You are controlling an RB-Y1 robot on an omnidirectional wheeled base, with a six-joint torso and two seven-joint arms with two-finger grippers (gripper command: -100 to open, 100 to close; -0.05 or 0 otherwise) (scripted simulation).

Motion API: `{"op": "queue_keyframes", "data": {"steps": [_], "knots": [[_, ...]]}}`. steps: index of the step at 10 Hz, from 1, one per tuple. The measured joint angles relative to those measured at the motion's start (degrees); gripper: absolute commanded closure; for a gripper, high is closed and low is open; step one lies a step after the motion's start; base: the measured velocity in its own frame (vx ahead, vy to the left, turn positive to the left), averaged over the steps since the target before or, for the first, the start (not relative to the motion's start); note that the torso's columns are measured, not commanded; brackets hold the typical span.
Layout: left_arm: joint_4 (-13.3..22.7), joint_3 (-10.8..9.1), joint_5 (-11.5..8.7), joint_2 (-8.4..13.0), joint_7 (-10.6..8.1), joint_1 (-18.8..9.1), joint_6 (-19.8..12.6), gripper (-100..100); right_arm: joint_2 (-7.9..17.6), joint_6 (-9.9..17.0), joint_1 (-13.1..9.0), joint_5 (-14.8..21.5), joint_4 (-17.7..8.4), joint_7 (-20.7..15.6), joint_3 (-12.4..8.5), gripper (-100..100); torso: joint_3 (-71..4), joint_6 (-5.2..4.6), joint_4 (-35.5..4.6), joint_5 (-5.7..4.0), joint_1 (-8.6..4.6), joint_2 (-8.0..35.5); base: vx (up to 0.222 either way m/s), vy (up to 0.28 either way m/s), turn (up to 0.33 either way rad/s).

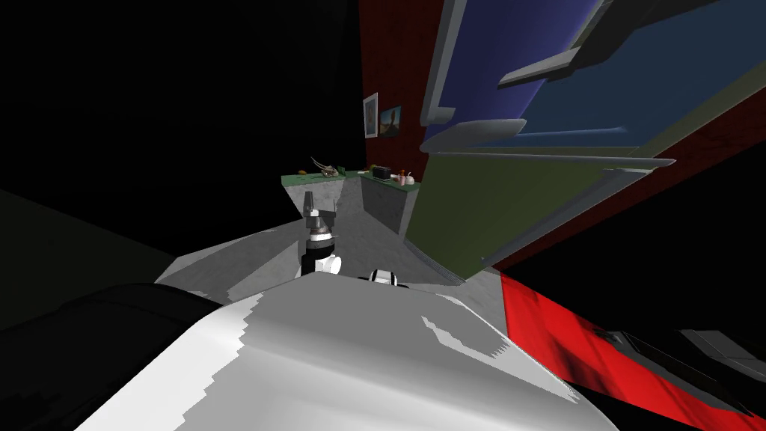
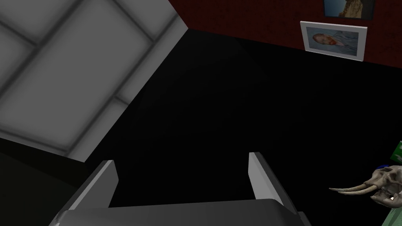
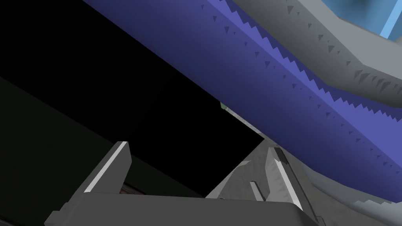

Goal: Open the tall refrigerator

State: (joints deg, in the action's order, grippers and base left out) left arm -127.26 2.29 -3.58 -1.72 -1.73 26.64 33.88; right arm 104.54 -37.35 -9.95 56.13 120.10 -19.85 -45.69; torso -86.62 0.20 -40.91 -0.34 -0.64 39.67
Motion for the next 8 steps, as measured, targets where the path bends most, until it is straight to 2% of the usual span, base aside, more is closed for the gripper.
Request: {"op": "queue_keyframes", "data": {"steps": [5,6,8], "knots": [[0.0,0.0,0.0,0.0,0.0,0.0,0.0,0,3.23,-2.6,-1.09,-1.98,-2.22,1.44,-0.77,-100,-0.25,0.07,-0.26,0.28,0.31,0.04,0.0,-0.004,0.01],[0.0,0.0,0.0,0.0,0.0,0.0,0.0,0,3.28,-2.67,-1.34,-2.18,-1.95,1.59,-1.06,0,0.02,0.04,-0.22,0.23,0.35,0.23,-0.055,0.009,-0.024],[0.0,0.0,0.0,0.0,0.0,0.0,0.0,0,3.38,-2.96,-1.62,-2.66,-1.15,1.8,-1.36,0,0.54,-0.05,-0.51,0.21,0.33,0.82,-0.047,0.011,-0.014]]}}
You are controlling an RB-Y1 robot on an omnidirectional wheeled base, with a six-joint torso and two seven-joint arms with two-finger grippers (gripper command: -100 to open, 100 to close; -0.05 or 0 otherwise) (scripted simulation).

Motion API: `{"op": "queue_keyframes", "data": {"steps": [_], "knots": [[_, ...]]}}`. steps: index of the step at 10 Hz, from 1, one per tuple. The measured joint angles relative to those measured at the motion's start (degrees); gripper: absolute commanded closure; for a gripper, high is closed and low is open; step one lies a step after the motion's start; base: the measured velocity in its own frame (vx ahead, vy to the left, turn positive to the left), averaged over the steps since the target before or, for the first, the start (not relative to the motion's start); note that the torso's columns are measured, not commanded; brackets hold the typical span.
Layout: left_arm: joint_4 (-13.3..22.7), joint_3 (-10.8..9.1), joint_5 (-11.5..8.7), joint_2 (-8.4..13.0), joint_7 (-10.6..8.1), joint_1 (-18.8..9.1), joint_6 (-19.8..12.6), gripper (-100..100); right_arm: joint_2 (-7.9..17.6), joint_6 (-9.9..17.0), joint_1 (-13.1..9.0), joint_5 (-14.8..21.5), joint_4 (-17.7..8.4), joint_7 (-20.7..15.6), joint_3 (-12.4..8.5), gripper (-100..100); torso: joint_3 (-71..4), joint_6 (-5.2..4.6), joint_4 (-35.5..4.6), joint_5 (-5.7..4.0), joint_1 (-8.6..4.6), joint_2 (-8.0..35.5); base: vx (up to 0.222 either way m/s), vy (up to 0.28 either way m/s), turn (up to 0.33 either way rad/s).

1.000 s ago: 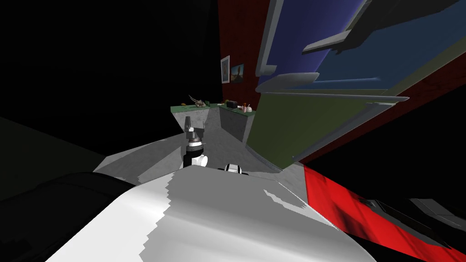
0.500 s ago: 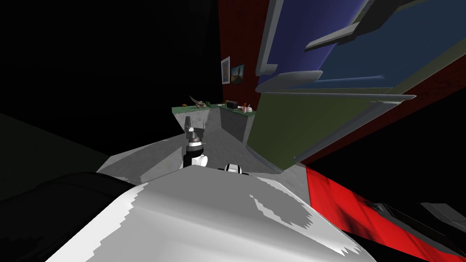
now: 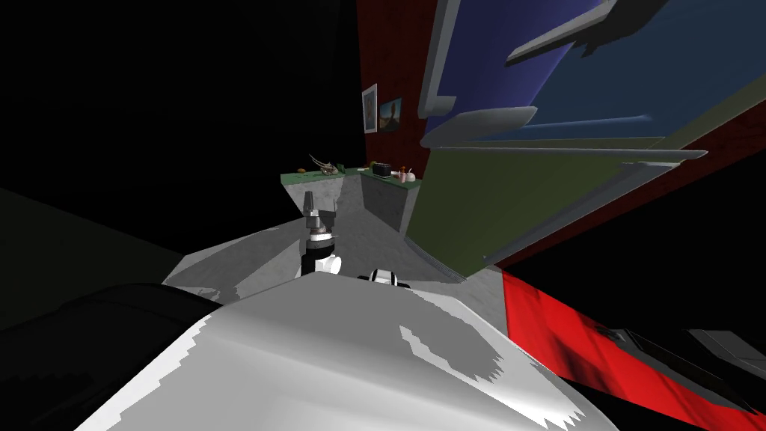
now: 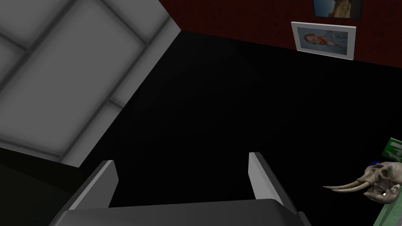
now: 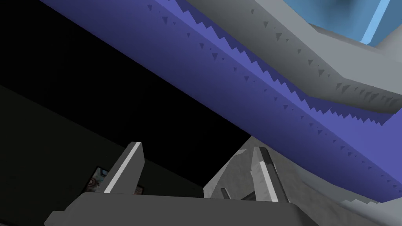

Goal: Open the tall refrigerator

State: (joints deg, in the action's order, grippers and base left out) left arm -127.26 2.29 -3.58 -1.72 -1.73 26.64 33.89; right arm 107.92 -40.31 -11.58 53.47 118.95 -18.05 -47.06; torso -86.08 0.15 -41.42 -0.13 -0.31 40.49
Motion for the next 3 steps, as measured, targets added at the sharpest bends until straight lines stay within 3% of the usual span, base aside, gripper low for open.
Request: {"op": "queue_keyframes", "data": {"steps": [3], "knots": [[0.0,0.0,0.0,0.0,0.0,0.0,0.0,0,0.15,-0.41,-0.25,-0.53,0.98,0.19,-0.27,0,0.55,-0.09,-0.34,0.01,0.03,0.68,-0.032,0.009,-0.007]]}}
